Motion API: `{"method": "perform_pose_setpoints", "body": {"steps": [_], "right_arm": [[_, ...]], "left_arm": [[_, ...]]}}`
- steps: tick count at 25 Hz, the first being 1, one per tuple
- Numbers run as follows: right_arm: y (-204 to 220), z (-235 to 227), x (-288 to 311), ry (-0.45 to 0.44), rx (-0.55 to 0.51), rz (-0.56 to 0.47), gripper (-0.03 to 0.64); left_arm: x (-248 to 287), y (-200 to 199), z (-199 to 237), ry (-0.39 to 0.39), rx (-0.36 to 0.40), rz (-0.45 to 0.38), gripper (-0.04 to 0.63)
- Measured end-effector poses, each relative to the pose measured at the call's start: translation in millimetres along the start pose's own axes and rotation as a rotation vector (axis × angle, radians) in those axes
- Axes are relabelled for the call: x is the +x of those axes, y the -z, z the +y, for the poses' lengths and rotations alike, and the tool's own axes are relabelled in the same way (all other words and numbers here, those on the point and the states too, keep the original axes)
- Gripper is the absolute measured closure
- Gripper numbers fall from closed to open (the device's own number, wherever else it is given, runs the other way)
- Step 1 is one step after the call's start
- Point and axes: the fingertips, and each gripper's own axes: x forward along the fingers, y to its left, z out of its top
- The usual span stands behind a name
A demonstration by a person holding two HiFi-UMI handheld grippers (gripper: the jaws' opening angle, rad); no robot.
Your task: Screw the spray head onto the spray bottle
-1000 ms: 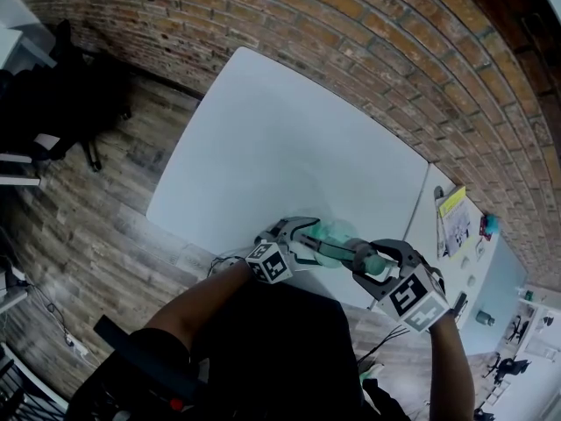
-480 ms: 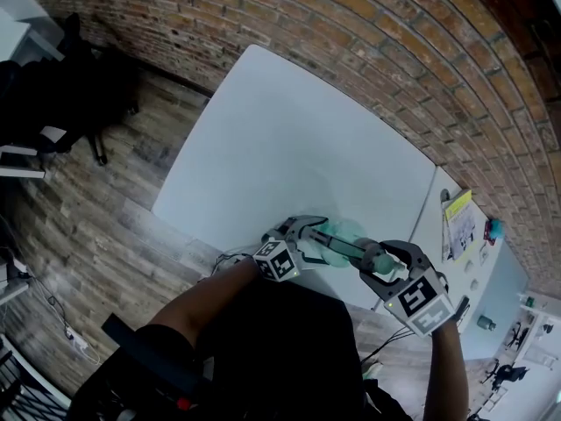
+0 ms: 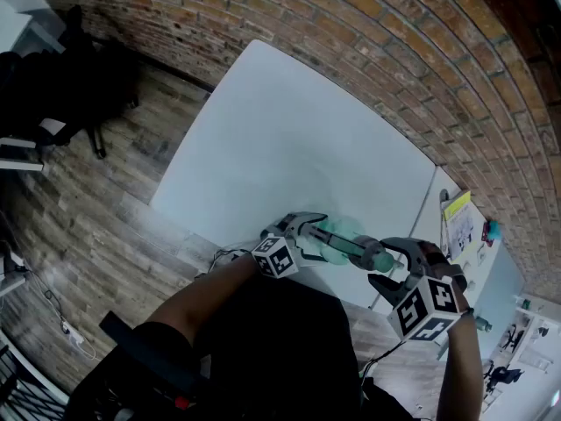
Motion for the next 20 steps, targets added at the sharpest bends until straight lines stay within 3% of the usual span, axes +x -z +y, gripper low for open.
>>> {"method": "perform_pose_setpoints", "body": {"steps": [2, 8, 20], "right_arm": [[0, 3, 5, -0.017, -0.064, 0.035, 0.357], [1, 0, 17, -0.018, -0.121, 0.09, 0.357], [3, 2, 23, -0.056, -0.105, 0.106, 0.357]], "left_arm": [[0, 2, -1, 0.003, 0.003, 0.008, 0.089], [1, 4, -2, 0.002, 0.008, 0.01, 0.089], [1, 3, -1, -0.002, -0.006, 0.01, 0.089]]}}
